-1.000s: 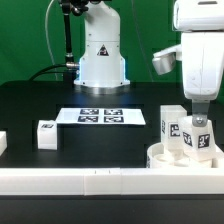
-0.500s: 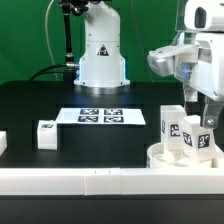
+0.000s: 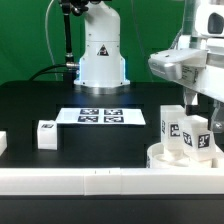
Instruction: Assemble stool
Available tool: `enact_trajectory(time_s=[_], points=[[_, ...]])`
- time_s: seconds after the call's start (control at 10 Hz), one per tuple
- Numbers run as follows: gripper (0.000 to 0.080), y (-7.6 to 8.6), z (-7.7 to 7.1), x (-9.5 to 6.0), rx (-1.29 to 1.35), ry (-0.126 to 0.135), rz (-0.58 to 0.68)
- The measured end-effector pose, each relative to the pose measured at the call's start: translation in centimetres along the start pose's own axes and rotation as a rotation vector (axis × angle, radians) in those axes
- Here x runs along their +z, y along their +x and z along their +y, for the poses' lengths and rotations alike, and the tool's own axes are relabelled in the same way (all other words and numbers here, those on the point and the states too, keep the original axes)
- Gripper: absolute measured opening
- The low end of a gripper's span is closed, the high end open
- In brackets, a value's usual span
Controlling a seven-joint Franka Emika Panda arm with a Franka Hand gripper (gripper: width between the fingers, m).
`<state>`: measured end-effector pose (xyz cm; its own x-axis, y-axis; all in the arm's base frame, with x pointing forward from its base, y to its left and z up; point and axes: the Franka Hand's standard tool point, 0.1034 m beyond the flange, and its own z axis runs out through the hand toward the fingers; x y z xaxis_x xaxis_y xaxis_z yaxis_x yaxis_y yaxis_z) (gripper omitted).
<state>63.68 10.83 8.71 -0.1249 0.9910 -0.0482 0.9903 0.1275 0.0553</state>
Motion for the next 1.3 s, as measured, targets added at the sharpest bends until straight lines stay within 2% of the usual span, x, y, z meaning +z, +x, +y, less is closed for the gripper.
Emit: enact_trajectory(time_s=[0.1, 0.2, 0.3, 0.7, 1.3], points=[[0.0463, -0.13, 0.0, 0.01, 0.002, 0.0, 0.0], [0.0463, -0.21, -0.01, 0.02, 0.023, 0.0, -0.001], [0.0332, -0.23, -0.01, 0.02, 0.036, 0.0, -0.001], [0.0333, -0.25, -0.01, 0.02, 0.211, 0.001, 0.0], [0.0334, 0.2, -0.27, 0.1, 0.876, 0.002, 0.0]])
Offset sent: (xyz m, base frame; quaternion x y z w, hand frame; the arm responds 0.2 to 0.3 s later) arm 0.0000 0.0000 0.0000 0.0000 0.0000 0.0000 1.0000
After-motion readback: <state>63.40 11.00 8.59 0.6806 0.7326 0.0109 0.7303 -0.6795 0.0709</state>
